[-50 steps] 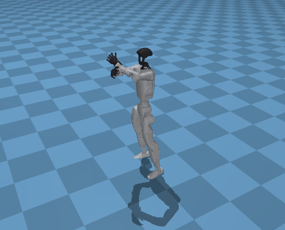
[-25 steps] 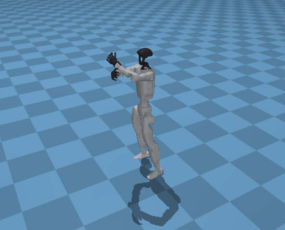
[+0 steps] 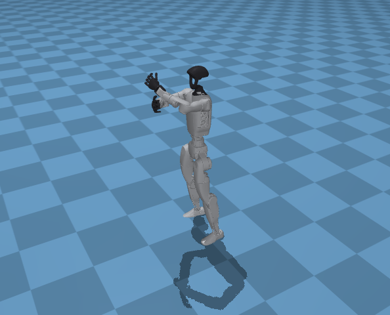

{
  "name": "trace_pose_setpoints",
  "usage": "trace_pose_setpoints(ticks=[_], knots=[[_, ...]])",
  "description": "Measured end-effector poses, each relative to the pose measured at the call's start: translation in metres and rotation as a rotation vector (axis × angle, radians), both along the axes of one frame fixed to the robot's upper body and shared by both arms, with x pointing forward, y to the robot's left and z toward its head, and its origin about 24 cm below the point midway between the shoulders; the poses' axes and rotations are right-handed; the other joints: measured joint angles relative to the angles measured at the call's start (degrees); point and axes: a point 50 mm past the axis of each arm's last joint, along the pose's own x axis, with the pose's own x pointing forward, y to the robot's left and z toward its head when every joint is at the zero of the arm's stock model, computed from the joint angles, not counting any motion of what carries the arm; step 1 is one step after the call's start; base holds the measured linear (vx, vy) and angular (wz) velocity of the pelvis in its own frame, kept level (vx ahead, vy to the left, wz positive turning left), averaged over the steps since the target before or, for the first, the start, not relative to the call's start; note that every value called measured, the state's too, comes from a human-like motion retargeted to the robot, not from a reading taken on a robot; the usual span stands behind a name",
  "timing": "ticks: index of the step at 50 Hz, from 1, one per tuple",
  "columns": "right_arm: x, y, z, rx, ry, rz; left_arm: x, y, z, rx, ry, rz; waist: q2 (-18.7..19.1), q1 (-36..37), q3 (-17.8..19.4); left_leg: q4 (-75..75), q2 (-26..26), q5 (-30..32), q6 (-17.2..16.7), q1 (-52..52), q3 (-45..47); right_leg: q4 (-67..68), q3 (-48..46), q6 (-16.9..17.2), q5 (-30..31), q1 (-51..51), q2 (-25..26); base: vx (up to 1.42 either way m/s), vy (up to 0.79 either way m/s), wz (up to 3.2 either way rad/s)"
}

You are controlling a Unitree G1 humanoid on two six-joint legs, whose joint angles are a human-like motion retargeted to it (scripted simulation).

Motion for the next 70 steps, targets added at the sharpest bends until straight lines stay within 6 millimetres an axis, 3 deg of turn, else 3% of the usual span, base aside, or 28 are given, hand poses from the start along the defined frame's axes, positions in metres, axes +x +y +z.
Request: trace_pose_setpoints(ticks=[8, 13, 18, 22, 27, 30, 34, 37, 40, 44, 48, 52, 55, 60, 65, 70], knots=[[0.005, -0.008, -0.002, -0.082, -0.093, -0.06, 0.009, -0.004, -0.016, 0.017, 0.059, 0.001, 0.2, 1.3, -1.1, 0.2, 0.3, -0.2, 0.0, 0.1, 0.0, 0.2, 0.0, 0.0, -0.2, 0.1, 0.3, 0.0, 0.0, 0.0], [0.018, -0.017, -0.003, -0.12, -0.12, -0.125, 0.028, 0.014, -0.014, -0.085, 0.085, 0.1, 0.1, 1.0, -0.8, 0.2, 0.3, -0.4, 0.0, 0.7, 0.1, 0.3, 0.1, 0.0, -0.5, 0.6, 0.0, 0.0, 0.0, 0.0], [0.043, -0.047, -0.01, -0.148, -0.107, -0.283, 0.06, 0.062, -0.018, -0.286, 0.153, 0.319, -0.1, 0.7, -0.2, 0.3, 0.1, -0.6, 0.2, 1.6, 0.2, 0.5, 0.2, 0.0, -0.8, 1.3, -0.3, 0.0, 0.0, 0.0], [0.065, -0.09, -0.022, -0.248, -0.155, -0.514, 0.084, 0.121, -0.044, -0.406, 0.238, 0.568, -0.1, 0.3, 0.6, 0.2, -0.1, -0.8, 0.4, 2.3, 0.3, 0.6, 0.3, 0.0, -1.1, 2.0, -0.5, 0.0, 0.0, 0.0], [0.082, -0.168, -0.055, -0.598, -0.33, -0.893, 0.094, 0.21, -0.11, -0.446, 0.377, 0.957, -0.1, 0.1, 2.4, 0.0, 0.1, -1.1, 0.1, 3.4, 0.8, 0.6, 0.6, 0.0, -1.4, 2.7, -0.3, 0.0, 0.0, 0.0], [0.077, -0.225, -0.099, -0.88, -0.358, -1.082, 0.082, 0.262, -0.172, -0.411, 0.511, 1.206, -0.2, 0.1, 3.5, -0.1, 0.1, -1.2, 0.1, 4.2, 1.1, 0.6, 0.7, 0.0, -1.7, 3.3, -0.3, 0.0, 0.0, 0.0], [0.038, -0.298, -0.185, -1.103, -0.095, -1.276, 0.038, 0.316, -0.271, -0.336, 0.765, 1.499, -0.6, 0.2, 5.1, -0.3, -0.1, -1.4, 0.2, 4.9, 1.3, 0.7, 0.9, 0.0, -2.0, 3.8, -0.4, 0.0, 0.0, 0.0], [-0.021, -0.341, -0.257, -1.099, 0.303, -1.434, -0.017, 0.338, -0.347, -0.269, 1.002, 1.675, -1.1, 0.9, 6.2, -0.4, -0.1, -1.6, 0.7, 5.2, 1.7, 3.5, 1.3, 0.0, -3.1, 2.3, -0.7, 0.0, 0.0, 0.0], [-0.097, -0.366, -0.32, -0.982, 0.76, -1.608, -0.085, 0.342, -0.414, -0.231, 1.269, 1.776, -1.3, 0.6, 7.8, -0.5, -0.4, -1.7, 0.4, 5.4, 1.4, 1.0, 1.0, 0.0, -2.6, 4.1, -0.8, 0.03, 0.02, 0.04], [-0.203, -0.37, -0.374, -0.803, 1.258, -1.794, -0.177, 0.325, -0.477, -0.252, 1.593, 1.889, -1.7, 1.4, 9.3, -0.5, -0.5, -1.9, 0.7, 5.3, 1.7, 3.2, 1.4, 0.0, -3.4, 2.6, -1.1, 0.04, 0.0, -0.06], [-0.288, -0.353, -0.399, -0.713, 1.546, -1.93, -0.255, 0.295, -0.511, -0.364, 1.828, 1.998, -1.4, 1.2, 11.8, -0.3, -0.6, -2.3, 0.4, 6.2, 1.3, 1.3, 0.9, 0.0, -3.1, 4.8, -1.1, 0.0, 0.0, 0.0], [-0.335, -0.324, -0.411, -0.681, 1.693, -1.936, -0.303, 0.266, -0.526, -0.461, 1.964, 2.082, -1.8, 2.1, 11.6, -0.8, -1.0, -1.9, 1.0, 5.2, 1.7, 1.4, 1.3, 0.0, -3.1, 3.4, -1.4, 0.0, 0.0, 0.0], [-0.349, -0.307, -0.415, -0.694, 1.72, -1.894, -0.319, 0.248, -0.531, -0.511, 2.013, 2.101, -2.0, 2.4, 11.7, -0.8, -1.2, -1.8, 1.3, 5.0, 1.7, 1.5, 1.3, 0.0, -3.1, 3.0, -1.6, 0.0, 0.0, 0.0], [-0.341, -0.294, -0.419, -0.76, 1.668, -1.738, -0.313, 0.23, -0.536, -0.538, 2.022, 2.044, -2.2, 2.7, 11.4, -0.9, -1.4, -1.8, 1.6, 4.6, 1.6, 1.5, 1.3, 0.0, -3.1, 2.7, -1.9, 0.0, 0.0, 0.0], [-0.301, -0.296, -0.419, -0.885, 1.502, -1.559, -0.277, 0.225, -0.535, -0.526, 1.952, 1.975, -2.3, 3.0, 10.6, -0.8, -1.5, -1.7, 1.7, 4.4, 1.6, 1.5, 1.3, 0.0, -3.1, 2.6, -1.9, 0.0, 0.0, 0.0], [-0.242, -0.298, -0.409, -1.023, 1.22, -1.42, -0.234, 0.228, -0.528, -0.496, 1.842, 1.931, -2.3, 3.0, 9.6, -0.7, -1.5, -1.7, 1.6, 4.3, 1.6, 1.3, 1.3, 0.0, -3.0, 2.5, -1.9, 0.0, 0.0, 0.0]])
